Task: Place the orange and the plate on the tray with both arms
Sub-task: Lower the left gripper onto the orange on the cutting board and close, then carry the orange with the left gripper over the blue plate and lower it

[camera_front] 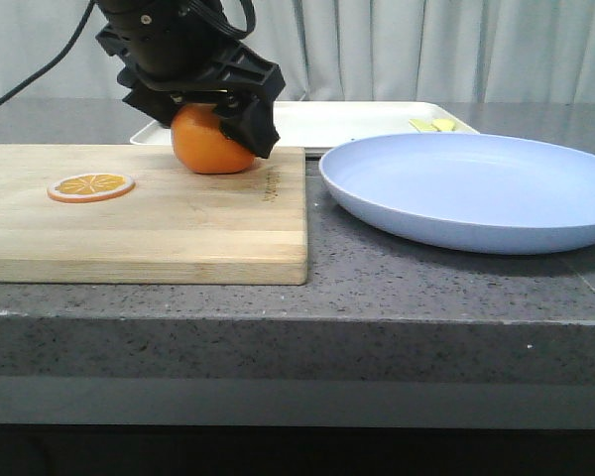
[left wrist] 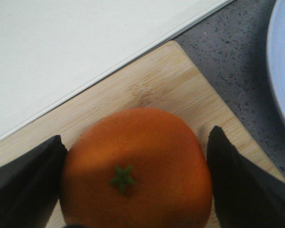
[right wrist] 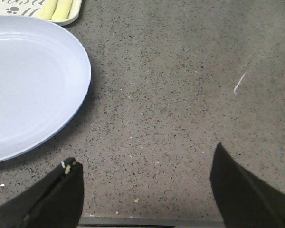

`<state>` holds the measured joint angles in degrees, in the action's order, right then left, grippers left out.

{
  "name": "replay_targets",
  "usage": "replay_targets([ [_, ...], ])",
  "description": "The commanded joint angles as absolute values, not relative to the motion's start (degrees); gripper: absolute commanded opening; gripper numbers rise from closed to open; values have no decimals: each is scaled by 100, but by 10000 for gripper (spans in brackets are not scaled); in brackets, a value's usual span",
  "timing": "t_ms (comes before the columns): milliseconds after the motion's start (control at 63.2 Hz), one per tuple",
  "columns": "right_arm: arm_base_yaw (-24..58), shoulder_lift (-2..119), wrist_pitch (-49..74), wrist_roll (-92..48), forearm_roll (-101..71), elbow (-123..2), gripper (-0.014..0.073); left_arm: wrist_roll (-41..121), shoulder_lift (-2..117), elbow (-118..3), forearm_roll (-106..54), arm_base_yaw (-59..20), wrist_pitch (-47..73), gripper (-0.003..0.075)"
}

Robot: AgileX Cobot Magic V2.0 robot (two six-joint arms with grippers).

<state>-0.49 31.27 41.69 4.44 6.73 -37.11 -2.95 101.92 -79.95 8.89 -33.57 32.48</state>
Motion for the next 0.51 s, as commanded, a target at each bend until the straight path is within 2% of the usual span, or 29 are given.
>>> replay_targets([
  [0,-77,3186,3817,399,733,-3901,565,-295,9957,-8174,905,-3398,2981,568],
  [79,-77,3186,3817,399,733,-3901,565,-295,9957,-8174,905,-3398,2995,537],
  [253,-77,3186,3817,399,733,-3901,565,-295,9957,-8174,894,-3398,3168,403],
  [491,-77,3186,3817,399,733,-3901,565,-295,9957,-8575,883,-3466,3647,394],
])
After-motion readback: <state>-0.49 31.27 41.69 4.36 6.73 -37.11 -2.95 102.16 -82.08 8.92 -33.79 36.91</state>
